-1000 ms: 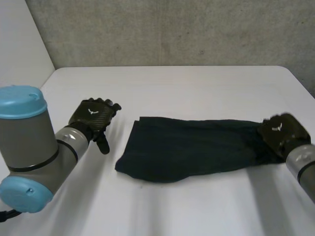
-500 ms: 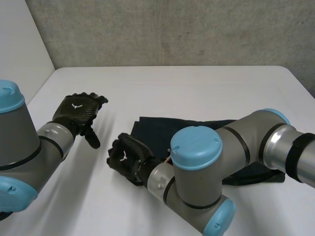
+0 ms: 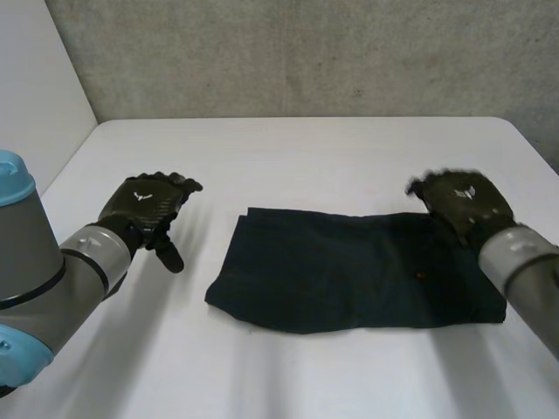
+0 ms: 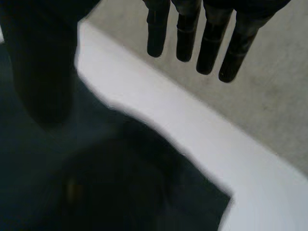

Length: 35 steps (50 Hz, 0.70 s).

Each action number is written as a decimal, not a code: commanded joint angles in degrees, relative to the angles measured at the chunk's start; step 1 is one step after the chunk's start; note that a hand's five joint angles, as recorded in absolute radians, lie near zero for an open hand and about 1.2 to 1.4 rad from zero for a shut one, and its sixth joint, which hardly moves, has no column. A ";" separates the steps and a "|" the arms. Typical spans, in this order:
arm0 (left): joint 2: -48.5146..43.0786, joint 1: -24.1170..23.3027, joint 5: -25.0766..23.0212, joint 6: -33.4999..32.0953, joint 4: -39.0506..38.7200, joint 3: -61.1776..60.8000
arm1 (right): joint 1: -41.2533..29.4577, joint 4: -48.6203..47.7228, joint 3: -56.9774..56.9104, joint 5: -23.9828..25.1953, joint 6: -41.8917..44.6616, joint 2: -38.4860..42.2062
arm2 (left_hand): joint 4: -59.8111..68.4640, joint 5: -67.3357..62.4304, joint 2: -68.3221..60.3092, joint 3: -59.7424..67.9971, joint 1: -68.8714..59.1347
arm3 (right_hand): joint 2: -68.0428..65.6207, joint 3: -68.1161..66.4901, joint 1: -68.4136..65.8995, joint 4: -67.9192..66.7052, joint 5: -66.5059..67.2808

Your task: Fold the shorts.

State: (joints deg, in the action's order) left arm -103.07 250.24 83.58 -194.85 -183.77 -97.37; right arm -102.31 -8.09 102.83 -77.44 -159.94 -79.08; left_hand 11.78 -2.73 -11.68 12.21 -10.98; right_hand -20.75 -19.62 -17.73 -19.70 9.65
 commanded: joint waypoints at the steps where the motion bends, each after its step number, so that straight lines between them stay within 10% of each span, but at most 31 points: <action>1: -0.20 -0.02 -0.70 0.00 -0.27 -1.24 | 17.40 -0.43 13.79 12.48 13.77 0.50 | -0.56 1.51 0.45 -0.99 -0.25 | -3.29 -4.42 -6.31 -4.34 4.39; 19: -0.55 -0.63 -0.70 0.00 -2.12 -2.64 | 22.86 -5.97 18.63 16.71 15.18 1.82 | -0.39 1.34 0.29 -0.82 -0.41 | -12.20 -13.32 -15.22 -13.25 13.30; 27: -0.64 -0.63 -0.70 0.00 -2.30 -2.82 | 22.94 -9.83 18.11 16.62 14.83 3.05 | -0.39 1.34 0.29 -0.82 -0.41 | -58.17 -59.29 -61.18 -59.21 59.27; 35: -0.12 -0.37 -0.70 0.00 -2.30 -2.91 | 22.77 -10.63 15.12 14.78 15.18 2.88 | -0.39 1.34 0.29 -0.82 -0.41 | -59.25 -60.38 -62.27 -60.30 60.35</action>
State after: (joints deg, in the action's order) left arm -103.61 249.64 82.88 -194.85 -186.07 -100.23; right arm -79.33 -18.35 120.45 -60.96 -145.07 -76.04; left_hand 11.78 -2.73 -11.67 12.21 -10.98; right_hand -66.70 -66.65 -48.91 -68.06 52.89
